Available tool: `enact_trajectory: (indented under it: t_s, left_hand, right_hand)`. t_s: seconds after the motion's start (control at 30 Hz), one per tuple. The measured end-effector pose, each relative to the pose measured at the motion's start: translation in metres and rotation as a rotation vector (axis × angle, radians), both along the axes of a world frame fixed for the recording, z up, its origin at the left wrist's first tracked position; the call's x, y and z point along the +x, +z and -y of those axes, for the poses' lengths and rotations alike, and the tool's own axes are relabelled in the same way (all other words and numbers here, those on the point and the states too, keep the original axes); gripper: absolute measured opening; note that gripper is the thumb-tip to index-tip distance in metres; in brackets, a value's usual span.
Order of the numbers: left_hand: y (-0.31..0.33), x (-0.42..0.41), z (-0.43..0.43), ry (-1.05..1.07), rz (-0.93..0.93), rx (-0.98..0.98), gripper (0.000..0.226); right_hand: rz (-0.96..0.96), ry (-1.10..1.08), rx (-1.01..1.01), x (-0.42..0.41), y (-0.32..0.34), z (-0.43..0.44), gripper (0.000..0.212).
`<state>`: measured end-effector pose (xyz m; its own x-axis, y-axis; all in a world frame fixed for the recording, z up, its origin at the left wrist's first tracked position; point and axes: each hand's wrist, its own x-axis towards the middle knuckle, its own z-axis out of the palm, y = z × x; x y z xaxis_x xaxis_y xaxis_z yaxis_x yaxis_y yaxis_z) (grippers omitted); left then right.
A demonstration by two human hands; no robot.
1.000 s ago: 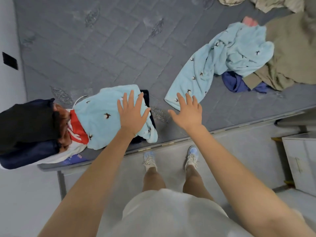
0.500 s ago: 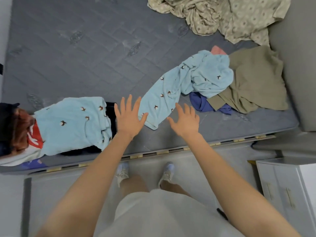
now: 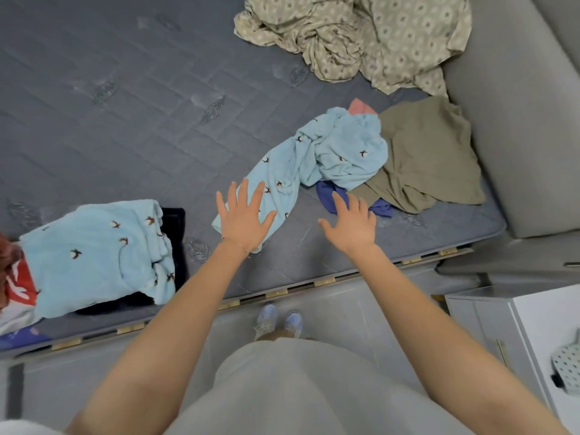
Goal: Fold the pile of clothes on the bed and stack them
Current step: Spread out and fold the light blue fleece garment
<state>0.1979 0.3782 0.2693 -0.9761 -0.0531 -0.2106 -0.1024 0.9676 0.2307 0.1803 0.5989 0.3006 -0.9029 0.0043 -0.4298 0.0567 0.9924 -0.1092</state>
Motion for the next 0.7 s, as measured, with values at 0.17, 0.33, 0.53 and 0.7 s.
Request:
enact_trajectory:
  t_s: [0.17, 0.33, 0.53, 0.7]
  left_hand:
    - [0.004, -0.013, -0.002, -0.061, 0.006, -0.022, 0.067]
    - [0.006, -0.034, -0.009, -0.116, 0.009, -0.038, 0.067]
    - [0.004, -0.073, -0.041, -0.134, 0.007, -0.061, 0.068]
    - [-0.011, -0.120, -0.081, -0.084, 0.012, -0.046, 0.072]
  right_hand:
    - [-0.011, -0.056, 0.003, -0.005, -0.003, -0.008, 0.073]
    - [-0.018, -0.111, -0.017, -0.021, -0.006, -0.021, 0.072]
    - [-0.043, -0.125, -0.016, -0.061, -0.014, -0.051, 0.073]
    - [-0.023, -0.080, -0.021, -0.112, -0.022, -0.091, 0.074]
